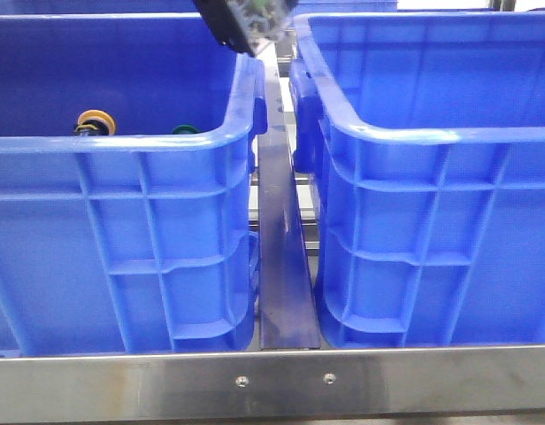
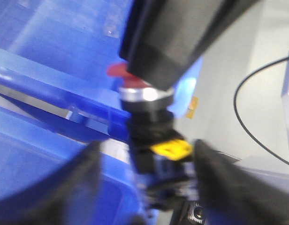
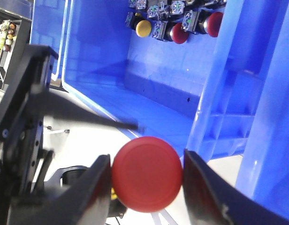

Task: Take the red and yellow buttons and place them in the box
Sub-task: 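Grasp the red button's cap with the right gripper and release left, then lower the red button into the empty crate and open the right gripper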

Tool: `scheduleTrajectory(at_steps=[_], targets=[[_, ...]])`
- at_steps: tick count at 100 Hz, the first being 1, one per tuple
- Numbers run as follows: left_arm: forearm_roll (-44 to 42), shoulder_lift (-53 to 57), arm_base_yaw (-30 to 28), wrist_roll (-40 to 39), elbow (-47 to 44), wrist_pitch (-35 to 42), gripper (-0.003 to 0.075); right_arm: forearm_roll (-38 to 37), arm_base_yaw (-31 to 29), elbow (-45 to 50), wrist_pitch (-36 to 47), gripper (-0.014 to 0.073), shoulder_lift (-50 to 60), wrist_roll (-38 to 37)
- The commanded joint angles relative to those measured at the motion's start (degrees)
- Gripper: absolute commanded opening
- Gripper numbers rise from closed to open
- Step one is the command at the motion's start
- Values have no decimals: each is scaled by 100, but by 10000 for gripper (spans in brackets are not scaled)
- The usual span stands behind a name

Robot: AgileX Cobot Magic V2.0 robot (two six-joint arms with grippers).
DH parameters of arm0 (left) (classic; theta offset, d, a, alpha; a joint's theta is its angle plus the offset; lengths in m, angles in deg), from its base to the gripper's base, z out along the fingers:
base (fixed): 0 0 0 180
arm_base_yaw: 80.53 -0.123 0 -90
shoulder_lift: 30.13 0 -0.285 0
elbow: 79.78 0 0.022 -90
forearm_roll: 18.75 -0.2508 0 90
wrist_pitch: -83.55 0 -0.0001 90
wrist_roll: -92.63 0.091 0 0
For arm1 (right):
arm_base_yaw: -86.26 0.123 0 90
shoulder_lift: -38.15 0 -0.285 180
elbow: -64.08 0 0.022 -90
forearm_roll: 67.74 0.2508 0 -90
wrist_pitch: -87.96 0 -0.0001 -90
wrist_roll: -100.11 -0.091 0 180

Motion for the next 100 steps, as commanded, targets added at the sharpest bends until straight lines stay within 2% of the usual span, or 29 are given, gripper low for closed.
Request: scheduleTrajectory(at_steps=[1, 13, 33, 57, 72, 100], targets=[[170, 148, 39, 2, 153, 355, 578, 459, -12, -184, 25, 163, 109, 85], [170, 148, 39, 2, 153, 355, 575, 453, -59, -184, 337, 163, 109, 90], [170, 148, 39, 2, 163, 355, 575, 410, -414, -184, 1378, 163, 109, 279], [170, 148, 39, 2, 163, 345, 575, -57, -960, -184, 2566, 163, 102, 1561], [170, 148, 39, 2, 163, 308, 575, -648, -960, -175, 3083, 163, -84, 2436], [170, 148, 39, 2, 163, 184, 575, -660, -951, -175, 4003, 163, -810, 3401]])
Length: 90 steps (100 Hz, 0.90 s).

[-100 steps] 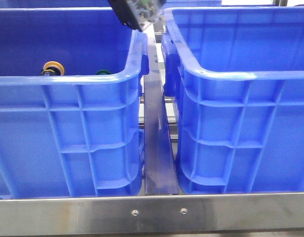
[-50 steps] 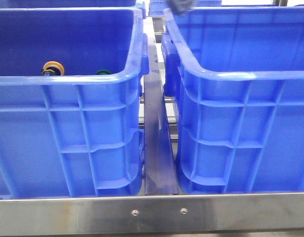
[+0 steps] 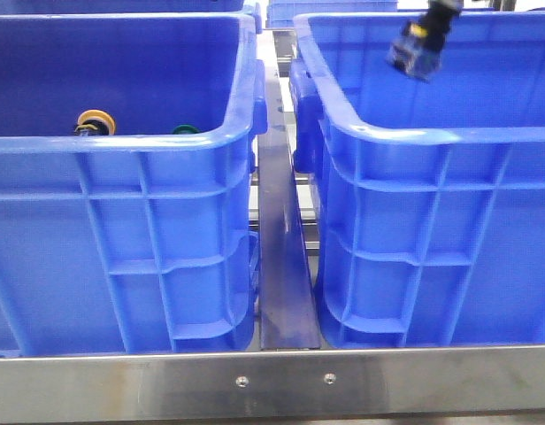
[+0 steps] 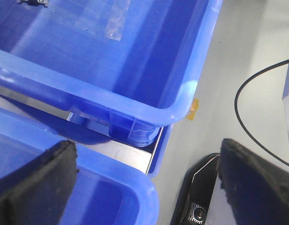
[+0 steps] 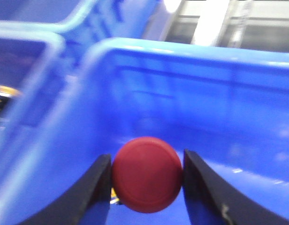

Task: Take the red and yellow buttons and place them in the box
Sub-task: 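Lower the red button into the empty crate and open the right gripper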

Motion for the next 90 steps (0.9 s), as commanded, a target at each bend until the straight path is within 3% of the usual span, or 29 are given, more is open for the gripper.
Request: scheduleTrajectory(at_steps=[1, 40, 73, 82, 90], targets=[[170, 148, 39, 2, 163, 201, 575, 110, -27, -175, 584, 163, -73, 413], [170, 148, 39, 2, 163, 201, 575, 110, 49, -216, 2430, 163, -1318, 854], [170, 148, 39, 2, 163, 322, 564, 271, 49, -642, 2415, 163, -1886, 854], [170, 148, 39, 2, 163, 322, 564, 271, 42, -642, 2465, 204, -1893, 854], [170, 148, 39, 2, 163, 322, 564, 271, 41, -642, 2465, 333, -1893, 855]])
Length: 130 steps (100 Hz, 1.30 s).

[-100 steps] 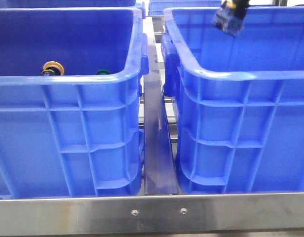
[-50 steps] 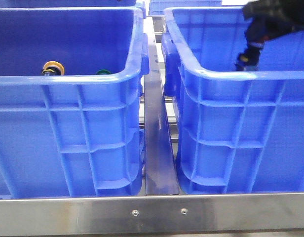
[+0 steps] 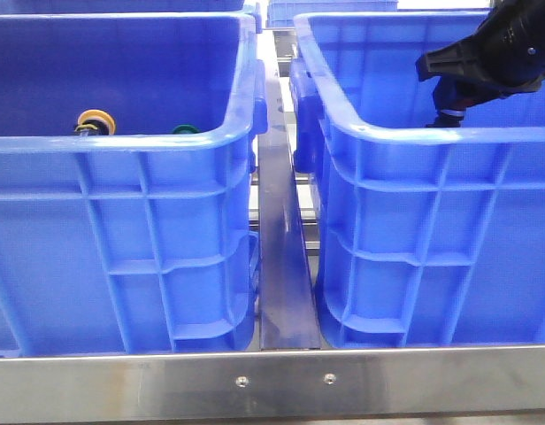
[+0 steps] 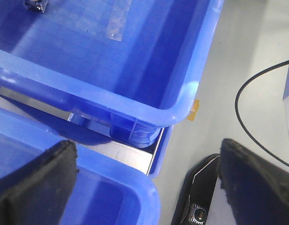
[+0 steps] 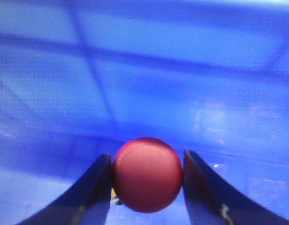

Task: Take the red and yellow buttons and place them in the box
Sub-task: 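Lower the red button into the empty crate and open the right gripper, then reach the left gripper into the button crate and grasp a yellow-capped button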

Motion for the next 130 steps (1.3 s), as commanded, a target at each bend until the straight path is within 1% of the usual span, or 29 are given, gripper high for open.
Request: scheduleTrajectory(at_steps=[1, 8, 14, 19, 38, 58, 64, 70, 86, 99, 108, 121, 130], targets=[[170, 148, 39, 2, 163, 297, 564, 27, -10, -200, 289, 346, 244, 93], [170, 148, 39, 2, 163, 297, 564, 27, -10, -200, 289, 492, 244, 93], [170, 148, 39, 2, 163, 297, 564, 27, -10, -200, 289, 566, 244, 93], [170, 148, 39, 2, 163, 297, 564, 27, -10, -200, 289, 598, 255, 93], [170, 148, 39, 2, 163, 297, 564, 27, -10, -192, 247, 601, 429, 93], [115, 171, 39, -24, 163, 331, 564, 27, -10, 90, 186, 601, 1074, 93], [-13, 210, -2, -380, 176, 447, 564, 27, -10, 277, 206, 601, 1371, 93], [-349, 232, -63, -760, 227, 478, 564, 27, -10, 526, 246, 601, 1660, 93], [-1832, 243, -275, -2405, 429, 334, 564, 27, -10, 1160, 266, 578, 2517, 93], [-2719, 243, -500, -3786, 531, 40, 564, 44, -10, 1594, 188, 569, 3176, 93], [-2953, 243, -689, -4422, 531, -179, 564, 86, -10, 1806, 181, 569, 3542, 93], [-2983, 243, -1135, -4828, 531, -477, 564, 111, -10, 2049, 147, 569, 4028, 93], [-2785, 233, -1542, -5052, 531, -547, 564, 111, -10, 2111, 56, 569, 4283, 93]])
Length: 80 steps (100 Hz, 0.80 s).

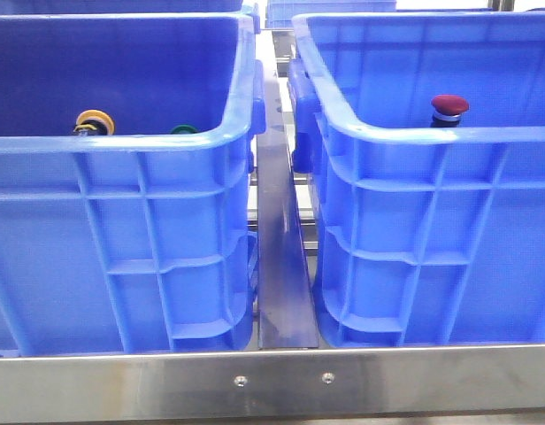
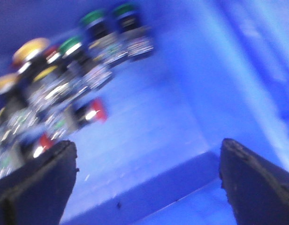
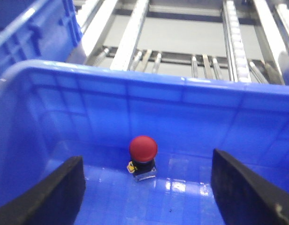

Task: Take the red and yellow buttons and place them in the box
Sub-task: 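Reach the left gripper into the button crate and grasp a yellow-capped button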

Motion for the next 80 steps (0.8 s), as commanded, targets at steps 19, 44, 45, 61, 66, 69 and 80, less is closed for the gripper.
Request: scheduleTrajectory(at_steps=[19, 44, 45, 61, 66, 69, 80], targets=[[835, -85, -1057, -203, 221, 126, 564, 56, -10, -87, -10, 569, 604, 79], [867, -827, -1445, -204, 234, 168, 564, 56, -10, -87, -40, 569, 664, 79], [867, -847, -1448, -204, 234, 192, 564, 56, -10, -87, -40, 569, 664, 79], [867, -1381, -1562, -111, 382, 272, 564, 56, -10, -81, -241, 569, 664, 79], [867, -1564, -1603, -92, 544, 213, 564, 56, -10, -81, -248, 569, 664, 79], [867, -1671, -1620, -79, 638, 182, 564, 56, -10, -81, -248, 569, 664, 79], [897, -2100, -1617, 65, 1048, 107, 564, 56, -10, -81, -248, 569, 664, 79]])
